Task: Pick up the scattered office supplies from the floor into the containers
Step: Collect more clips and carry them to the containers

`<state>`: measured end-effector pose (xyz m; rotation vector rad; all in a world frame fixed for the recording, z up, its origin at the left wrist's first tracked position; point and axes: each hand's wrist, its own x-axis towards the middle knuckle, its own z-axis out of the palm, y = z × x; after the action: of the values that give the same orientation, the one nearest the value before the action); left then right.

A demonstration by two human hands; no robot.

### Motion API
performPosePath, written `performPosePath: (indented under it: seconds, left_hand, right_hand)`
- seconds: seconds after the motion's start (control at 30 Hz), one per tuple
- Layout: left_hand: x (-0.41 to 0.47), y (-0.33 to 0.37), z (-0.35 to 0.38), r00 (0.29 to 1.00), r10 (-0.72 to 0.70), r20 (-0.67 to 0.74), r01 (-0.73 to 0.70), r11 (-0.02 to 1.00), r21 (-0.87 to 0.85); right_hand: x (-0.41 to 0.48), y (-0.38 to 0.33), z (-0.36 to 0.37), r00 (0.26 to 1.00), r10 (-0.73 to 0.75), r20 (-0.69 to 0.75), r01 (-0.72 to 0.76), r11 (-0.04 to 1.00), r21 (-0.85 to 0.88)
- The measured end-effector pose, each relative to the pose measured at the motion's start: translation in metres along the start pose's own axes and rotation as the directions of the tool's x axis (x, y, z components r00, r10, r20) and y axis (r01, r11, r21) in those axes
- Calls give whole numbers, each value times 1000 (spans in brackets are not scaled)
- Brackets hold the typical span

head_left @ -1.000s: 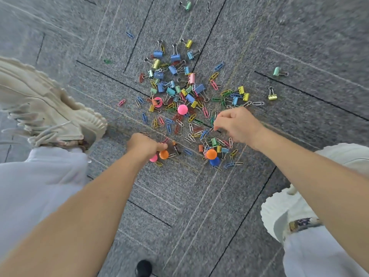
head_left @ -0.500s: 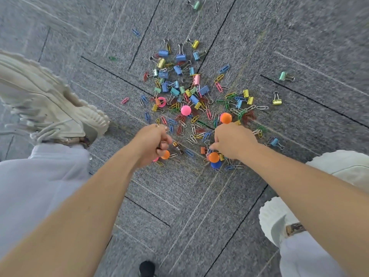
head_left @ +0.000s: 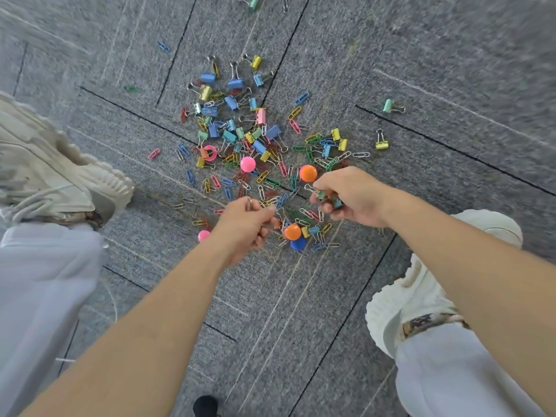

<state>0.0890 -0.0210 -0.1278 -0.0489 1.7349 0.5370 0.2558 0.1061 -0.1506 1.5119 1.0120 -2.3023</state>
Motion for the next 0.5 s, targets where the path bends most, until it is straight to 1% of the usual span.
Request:
performPosePath:
  seconds: [0.03,0.07,0.13,0.17,0.23,0.37,0.4,0.5]
  left_hand:
    - [2,-1,3,998,35,-51,-32,997,71]
    - [6,-2,6,991,88,-97,-68,980,188]
    - [11,-4,11,970,194,-147,-118,902,415]
    - [12,-3,15,962,221,-160,-119,869,480]
    - [13,-2,21,951,254,-178,-120,830,544]
    - [13,2,24,938,291,-186,-121,781,612]
    - [13,2,23,935,298,-190,-119,773,624]
    - [13,0,17,930,309,-200,-114,758,642]
  right_hand:
    - [-1,0,-1,999,-8,31,7,999,34]
    - [-3,1,-1,999,-19,48,17,999,42]
    - [-4,0,-1,998,-23,52,22,1000,13]
    - [-4,1,-2,999,-20,49,20,1000,-10]
    - [-5,2,-3,998,-21,55,23,999,-41]
    - [-7,4,-3,998,8,63,-7,1000,-12]
    - [-7,5,-3,999,18,50,-16,999,-41]
    - [-6,6,-2,1000,29,3,-28,980,-197]
